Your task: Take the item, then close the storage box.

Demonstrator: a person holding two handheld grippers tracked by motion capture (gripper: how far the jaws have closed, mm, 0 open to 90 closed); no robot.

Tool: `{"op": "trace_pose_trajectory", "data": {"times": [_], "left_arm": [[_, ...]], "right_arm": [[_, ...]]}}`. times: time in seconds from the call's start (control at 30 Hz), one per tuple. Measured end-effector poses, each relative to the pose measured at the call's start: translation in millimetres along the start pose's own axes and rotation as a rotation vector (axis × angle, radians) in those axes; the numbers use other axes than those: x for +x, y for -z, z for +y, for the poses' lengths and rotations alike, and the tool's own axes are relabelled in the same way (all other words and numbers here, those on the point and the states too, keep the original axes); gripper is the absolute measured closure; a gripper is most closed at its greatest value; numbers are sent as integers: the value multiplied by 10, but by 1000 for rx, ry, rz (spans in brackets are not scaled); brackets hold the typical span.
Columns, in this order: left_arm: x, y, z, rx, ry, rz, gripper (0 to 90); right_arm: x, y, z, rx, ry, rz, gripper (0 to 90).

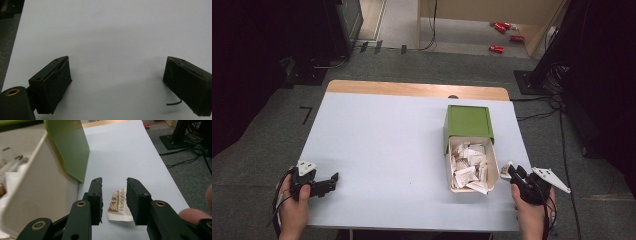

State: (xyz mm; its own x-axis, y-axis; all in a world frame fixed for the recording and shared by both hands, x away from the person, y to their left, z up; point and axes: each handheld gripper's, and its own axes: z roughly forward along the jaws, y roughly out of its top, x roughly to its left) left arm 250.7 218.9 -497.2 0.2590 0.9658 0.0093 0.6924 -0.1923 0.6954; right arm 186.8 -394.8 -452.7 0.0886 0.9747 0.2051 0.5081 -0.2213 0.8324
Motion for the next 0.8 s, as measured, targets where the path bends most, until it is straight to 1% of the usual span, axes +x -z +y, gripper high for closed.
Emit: {"op": "trace_pose_trajectory", "data": {"times": [0.2,0.27,0.37,0.47,0.5,0.6,0.73,0.8], "left_arm": [[0,0,0,0,0,0,81],[0,0,0,0,0,0,81],[0,0,0,0,0,0,81],[-1,0,0,0,0,0,81],[-1,0,0,0,0,0,81],[0,0,-1,-1,0,0,81],[0,0,-1,-1,0,0,81],[-1,0,-1,-1,0,1,81]], "right_arm": [[70,98,75,-32,5,25,653],[116,148,109,-44,6,37,651],[148,180,129,-51,7,48,651],[206,244,175,-75,16,75,647],[206,244,175,-75,16,75,647],[265,297,213,-93,21,99,646],[301,313,226,-97,18,115,645],[352,305,212,-93,31,126,644]]}}
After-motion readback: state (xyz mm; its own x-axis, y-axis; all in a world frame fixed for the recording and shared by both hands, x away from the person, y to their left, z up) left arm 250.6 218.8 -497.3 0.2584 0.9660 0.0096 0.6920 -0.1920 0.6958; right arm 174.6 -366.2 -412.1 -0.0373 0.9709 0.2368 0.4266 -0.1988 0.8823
